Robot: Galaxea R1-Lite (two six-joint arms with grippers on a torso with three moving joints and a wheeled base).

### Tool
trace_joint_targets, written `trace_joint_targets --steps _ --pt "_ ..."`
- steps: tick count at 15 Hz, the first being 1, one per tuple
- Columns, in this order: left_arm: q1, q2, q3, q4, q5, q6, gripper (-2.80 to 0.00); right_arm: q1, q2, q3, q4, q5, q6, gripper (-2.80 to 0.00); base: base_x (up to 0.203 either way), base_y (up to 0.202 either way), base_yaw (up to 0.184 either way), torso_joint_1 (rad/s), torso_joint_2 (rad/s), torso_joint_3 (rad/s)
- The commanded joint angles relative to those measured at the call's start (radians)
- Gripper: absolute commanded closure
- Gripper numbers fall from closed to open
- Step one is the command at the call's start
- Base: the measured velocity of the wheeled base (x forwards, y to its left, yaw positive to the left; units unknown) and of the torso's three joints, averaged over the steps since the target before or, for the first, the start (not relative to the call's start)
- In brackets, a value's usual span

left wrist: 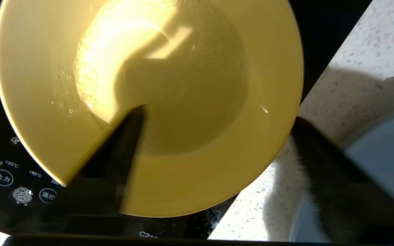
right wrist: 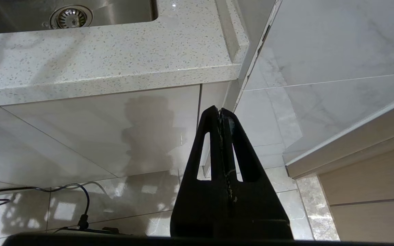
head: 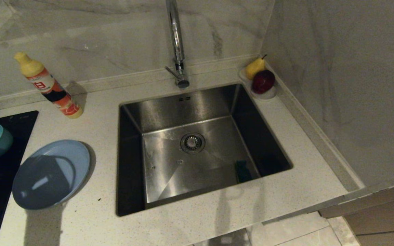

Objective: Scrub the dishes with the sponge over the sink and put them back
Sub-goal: Place the bowl on the plate

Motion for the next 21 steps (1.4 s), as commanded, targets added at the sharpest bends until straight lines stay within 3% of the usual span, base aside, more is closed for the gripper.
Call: trace_joint_targets --steps 1,10,15,18,21 --pt "0.001 -0.008 -0.003 0.001 -0.002 -0.008 0.0 0.0 -0.002 0.0 -0.001 0.001 0.0 0.0 0.0 0.0 0.0 0.0 0.0 0.0" --pt "0.001 -0.034 0.007 0.0 -0.018 -0.011 0.0 0.0 -0.002 0.0 -0.001 0.001 0.0 0.0 0.0 0.0 0.0 0.0 0.0 0.0" --pt "0.0 -0.187 0.0 0.023 -0.033 -0.021 0.0 0.0 -0.002 0.0 -0.001 0.001 0.0 0.0 0.0 0.0 0.0 0.0 0.0 0.0" --pt "-0.029 -0.337 -0.052 0.145 -0.069 -0.029 0.0 0.0 0.0 0.0 -0.001 0.001 0.0 0.0 0.0 0.0 0.0 0.0 0.0 0.0" --pt "-0.16 -0.449 -0.131 0.316 -0.084 -0.066 0.0 0.0 -0.002 0.0 -0.001 0.001 0.0 0.0 0.0 0.0 0.0 0.0 0.0 0.0"
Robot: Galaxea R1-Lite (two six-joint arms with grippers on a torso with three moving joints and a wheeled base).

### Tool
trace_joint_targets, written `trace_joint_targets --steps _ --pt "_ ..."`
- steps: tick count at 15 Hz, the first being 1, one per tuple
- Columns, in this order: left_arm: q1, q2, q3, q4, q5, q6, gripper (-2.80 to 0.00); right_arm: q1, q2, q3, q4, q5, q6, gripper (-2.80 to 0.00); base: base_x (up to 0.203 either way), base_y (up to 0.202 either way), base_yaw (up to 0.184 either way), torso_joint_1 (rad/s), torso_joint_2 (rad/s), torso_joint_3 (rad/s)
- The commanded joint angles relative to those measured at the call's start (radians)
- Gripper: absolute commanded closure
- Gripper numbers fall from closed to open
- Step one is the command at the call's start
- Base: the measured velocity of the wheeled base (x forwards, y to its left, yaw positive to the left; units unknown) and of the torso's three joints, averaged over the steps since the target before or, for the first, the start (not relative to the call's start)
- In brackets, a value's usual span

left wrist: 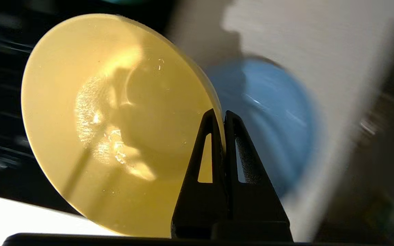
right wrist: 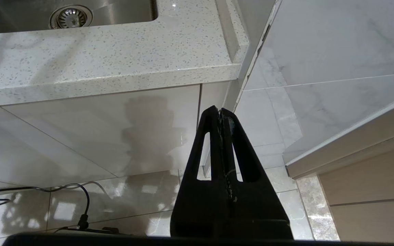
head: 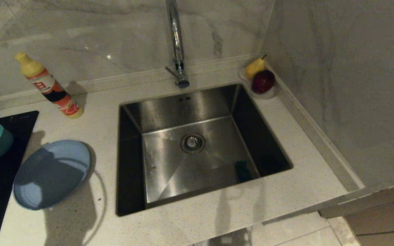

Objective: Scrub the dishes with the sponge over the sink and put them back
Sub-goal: Place the bowl on the plate

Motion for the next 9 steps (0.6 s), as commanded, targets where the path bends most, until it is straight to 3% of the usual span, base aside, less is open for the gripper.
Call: trace_joint_targets --steps 1,5,9 --pt "-0.115 -0.106 -0.031 0.067 -0.001 -0.021 0.0 0.0 -0.001 0.0 0.0 0.002 0.0 0.0 0.0 0.0 0.0 0.0 0.0 0.0" --pt "-0.251 -0.049 0.004 0.07 0.026 -0.096 0.0 0.0 -0.002 0.0 0.0 0.001 -0.002 0.0 0.0 0.0 0.0 0.0 0.0 0.0" --pt "-0.349 0.057 0.044 -0.005 0.122 -0.092 0.0 0.0 -0.002 0.0 0.0 0.001 0.0 0.0 0.0 0.0 0.0 0.0 0.0 0.0"
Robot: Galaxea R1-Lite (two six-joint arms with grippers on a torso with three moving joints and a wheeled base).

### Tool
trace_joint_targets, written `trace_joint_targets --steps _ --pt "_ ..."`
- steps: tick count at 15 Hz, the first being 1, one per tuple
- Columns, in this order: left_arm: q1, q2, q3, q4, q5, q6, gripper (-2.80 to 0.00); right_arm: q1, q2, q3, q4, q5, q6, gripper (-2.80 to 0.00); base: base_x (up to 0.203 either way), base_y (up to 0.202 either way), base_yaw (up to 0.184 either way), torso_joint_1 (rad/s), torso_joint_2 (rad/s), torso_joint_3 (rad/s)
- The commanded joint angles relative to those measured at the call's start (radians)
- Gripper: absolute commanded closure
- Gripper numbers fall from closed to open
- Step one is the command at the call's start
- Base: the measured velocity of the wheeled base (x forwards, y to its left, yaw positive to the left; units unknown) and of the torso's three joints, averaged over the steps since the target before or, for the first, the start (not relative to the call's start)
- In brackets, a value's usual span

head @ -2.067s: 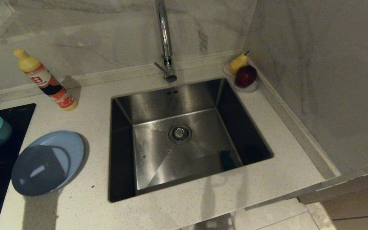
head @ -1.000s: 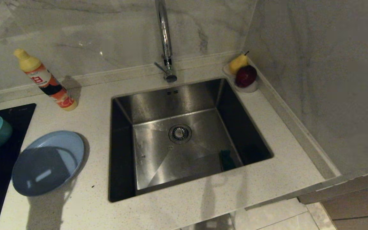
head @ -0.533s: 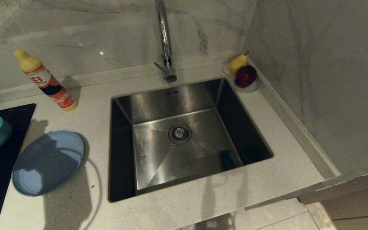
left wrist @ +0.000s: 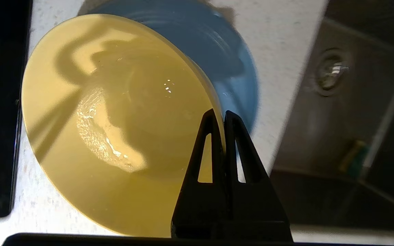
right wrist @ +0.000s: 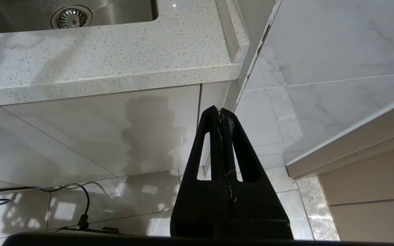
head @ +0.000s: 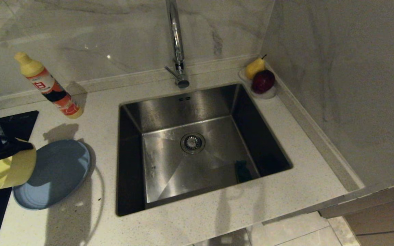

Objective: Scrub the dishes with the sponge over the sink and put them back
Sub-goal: Place the bowl on the plate

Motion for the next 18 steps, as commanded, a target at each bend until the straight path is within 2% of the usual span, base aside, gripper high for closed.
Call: trace_joint_targets --steps 1,4,7,10,18 --pt "-0.057 0.08 0.011 -0.064 0.05 0.002 0.0 0.0 -0.002 0.0 -0.001 0.001 -0.001 0.0 0.0 0.0 0.0 0.0 0.0 0.0" --pt "-0.105 0.101 0.013 -0.095 0.087 0.007 0.0 0.0 -0.002 0.0 -0.001 -0.001 -0.001 0.0 0.0 0.0 0.0 0.0 0.0 0.0" --pt "-0.111 0.12 0.013 -0.097 0.1 0.008 0.0 0.0 -0.002 0.0 -0.001 0.0 -0.001 0.0 0.0 0.0 0.0 0.0 0.0 0.0" --pt "-0.116 0.146 0.037 -0.107 0.158 0.073 0.0 0.0 -0.002 0.0 -0.001 0.001 -0.002 0.0 0.0 0.0 0.0 0.0 0.0 0.0" --pt "-0.128 0.178 0.131 -0.258 0.208 0.084 0.0 0.0 -0.002 0.0 -0.001 0.001 -0.001 0.0 0.0 0.0 0.0 0.0 0.0 0.0"
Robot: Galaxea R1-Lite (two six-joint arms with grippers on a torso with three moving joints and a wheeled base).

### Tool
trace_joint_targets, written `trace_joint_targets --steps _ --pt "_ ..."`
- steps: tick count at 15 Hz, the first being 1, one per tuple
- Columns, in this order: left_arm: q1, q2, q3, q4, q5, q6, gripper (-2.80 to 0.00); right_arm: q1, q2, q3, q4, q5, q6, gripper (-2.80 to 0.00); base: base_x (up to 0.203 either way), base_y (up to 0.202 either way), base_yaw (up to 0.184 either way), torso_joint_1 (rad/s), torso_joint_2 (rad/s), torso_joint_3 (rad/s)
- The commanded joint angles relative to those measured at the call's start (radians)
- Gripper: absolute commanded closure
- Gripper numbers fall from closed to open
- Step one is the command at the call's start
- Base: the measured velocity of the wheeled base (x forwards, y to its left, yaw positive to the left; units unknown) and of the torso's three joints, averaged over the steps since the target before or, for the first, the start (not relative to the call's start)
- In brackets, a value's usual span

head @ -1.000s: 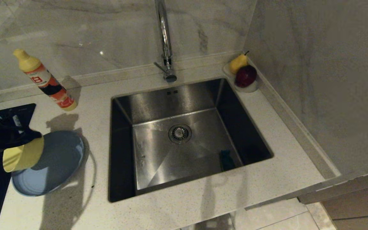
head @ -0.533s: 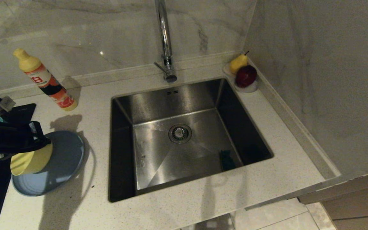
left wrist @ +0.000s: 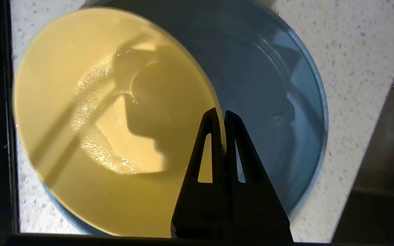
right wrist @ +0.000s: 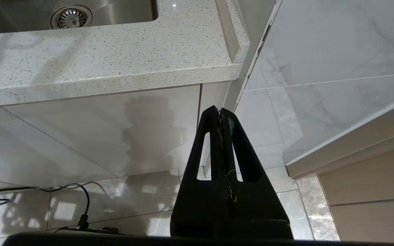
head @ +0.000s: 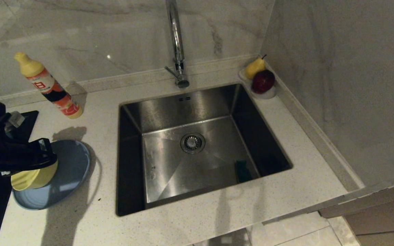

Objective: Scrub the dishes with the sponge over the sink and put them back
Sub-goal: Place the bowl on the plate

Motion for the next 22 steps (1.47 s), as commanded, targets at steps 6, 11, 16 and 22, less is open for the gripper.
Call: trace_joint_targets --steps 6,11,16,22 --pt "-0.028 -0.043 -0.032 -0.02 -0.002 -0.056 -2.8 0.0 -0.002 0.0 0.0 0.001 -0.001 0.0 0.0 0.0 0.0 0.0 0.0 0.0" --pt "-0.039 -0.147 -0.098 0.005 0.002 -0.153 -2.8 0.0 -0.002 0.0 0.0 0.001 -0.001 0.0 0.0 0.0 0.0 0.0 0.0 0.0" --pt "-0.035 -0.229 -0.118 0.142 0.156 -0.279 -2.8 0.0 -0.002 0.0 0.0 0.001 -0.001 0.0 0.0 0.0 0.0 0.0 0.0 0.0" --pt "0.099 -0.161 -0.187 0.142 0.166 -0.223 -2.8 0.0 -0.002 0.0 0.0 0.001 -0.001 0.0 0.0 0.0 0.0 0.0 0.0 0.0"
